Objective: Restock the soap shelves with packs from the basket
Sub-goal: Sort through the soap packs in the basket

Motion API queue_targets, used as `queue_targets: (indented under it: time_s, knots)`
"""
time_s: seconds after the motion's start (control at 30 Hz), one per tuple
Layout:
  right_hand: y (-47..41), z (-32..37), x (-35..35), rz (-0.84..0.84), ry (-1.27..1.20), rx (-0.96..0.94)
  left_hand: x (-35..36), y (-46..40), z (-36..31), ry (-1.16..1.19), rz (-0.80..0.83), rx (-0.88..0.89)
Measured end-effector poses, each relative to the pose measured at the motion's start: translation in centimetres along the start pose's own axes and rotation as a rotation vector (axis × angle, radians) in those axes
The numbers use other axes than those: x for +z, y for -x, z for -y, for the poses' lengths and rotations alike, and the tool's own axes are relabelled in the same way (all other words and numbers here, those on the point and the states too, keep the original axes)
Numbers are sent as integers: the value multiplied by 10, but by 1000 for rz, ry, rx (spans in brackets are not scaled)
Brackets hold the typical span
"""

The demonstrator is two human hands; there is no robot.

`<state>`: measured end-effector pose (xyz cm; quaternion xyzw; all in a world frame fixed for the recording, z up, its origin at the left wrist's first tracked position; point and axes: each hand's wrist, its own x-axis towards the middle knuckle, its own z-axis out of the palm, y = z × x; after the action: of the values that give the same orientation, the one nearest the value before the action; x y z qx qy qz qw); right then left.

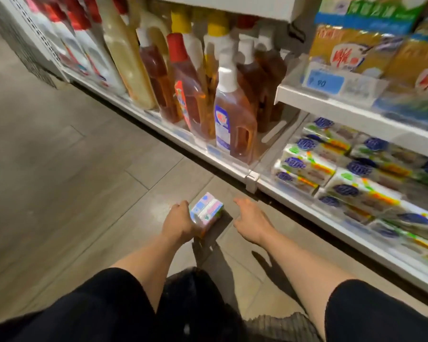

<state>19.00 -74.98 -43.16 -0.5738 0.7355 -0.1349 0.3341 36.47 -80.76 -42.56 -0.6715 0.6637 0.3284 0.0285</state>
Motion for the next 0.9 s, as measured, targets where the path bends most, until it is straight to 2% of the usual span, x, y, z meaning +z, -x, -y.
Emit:
queue_targets:
  time_s: [0.2,0.4,0.53,0.63,0.73,0.9]
  knots:
    - [-40,-6,32,109,-56,2,49,-27,19,36,-81,7]
    - [-45,-8,40,151,-143,-22,61,-38,23,159,-140,28]
    - [-39,-10,20,126,-143,-31,37,-30,17,382,-35,26]
    - [-27,-6,-10,105,-151,-87,6,-14,4,683,74,31]
    - [-7,4,-47,45,-230,-149,-29,11,-15,887,202,-17]
    - [42,29,-114,-133,-320,-328,-83,54,-54,974,357,12]
